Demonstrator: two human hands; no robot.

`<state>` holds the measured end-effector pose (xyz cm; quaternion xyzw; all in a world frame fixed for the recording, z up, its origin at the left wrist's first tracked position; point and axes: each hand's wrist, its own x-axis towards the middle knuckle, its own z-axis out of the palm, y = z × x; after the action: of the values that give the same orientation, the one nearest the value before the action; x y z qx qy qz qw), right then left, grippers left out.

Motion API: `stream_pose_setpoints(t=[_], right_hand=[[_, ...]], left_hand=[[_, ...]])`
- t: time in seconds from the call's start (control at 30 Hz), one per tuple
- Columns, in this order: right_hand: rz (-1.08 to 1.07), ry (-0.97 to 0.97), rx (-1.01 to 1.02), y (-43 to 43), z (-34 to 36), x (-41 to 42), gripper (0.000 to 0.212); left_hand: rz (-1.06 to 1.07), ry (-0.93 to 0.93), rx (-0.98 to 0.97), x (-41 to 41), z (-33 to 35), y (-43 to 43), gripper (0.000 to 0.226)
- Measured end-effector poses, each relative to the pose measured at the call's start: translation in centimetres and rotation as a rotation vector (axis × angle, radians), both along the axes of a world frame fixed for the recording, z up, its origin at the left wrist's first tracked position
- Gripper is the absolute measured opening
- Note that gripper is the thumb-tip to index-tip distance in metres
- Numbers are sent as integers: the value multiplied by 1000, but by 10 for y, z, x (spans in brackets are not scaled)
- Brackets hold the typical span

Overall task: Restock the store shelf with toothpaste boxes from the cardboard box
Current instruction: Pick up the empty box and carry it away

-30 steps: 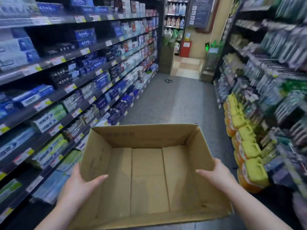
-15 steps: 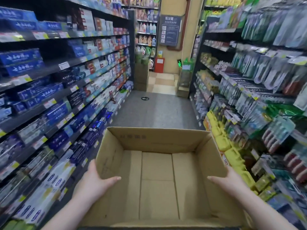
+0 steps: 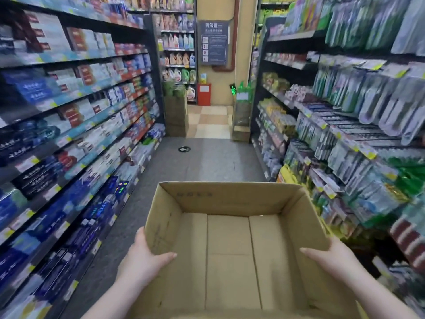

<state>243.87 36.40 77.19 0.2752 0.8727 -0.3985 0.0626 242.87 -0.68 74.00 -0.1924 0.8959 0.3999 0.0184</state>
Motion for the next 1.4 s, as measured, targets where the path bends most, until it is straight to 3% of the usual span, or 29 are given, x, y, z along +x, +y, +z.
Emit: stream_pose_setpoints(t=[0.17,0.33,0.53,0.73,1.0,1.4], right_hand=[[89,-27,15,38,11,-122,65],[187,-18,55,49,22,-238,79],[250,-1,64,38,21,-366,67],[232,-27,69,19,12,-521,80],[169,-48,44,9,14,-685,61],[230,-54,11,43,-9,-973,64]], left_hand=[[75,-16,32,-95,8,38,110],[145,-29,-3,-183,14,51,112],[194,-13,-26,-300,11,43,105],[195,-2,29,-457,6,21,111],[128,-10,-40,-640,18,12,109],[204,-43,-19,-901,-5,46,108]])
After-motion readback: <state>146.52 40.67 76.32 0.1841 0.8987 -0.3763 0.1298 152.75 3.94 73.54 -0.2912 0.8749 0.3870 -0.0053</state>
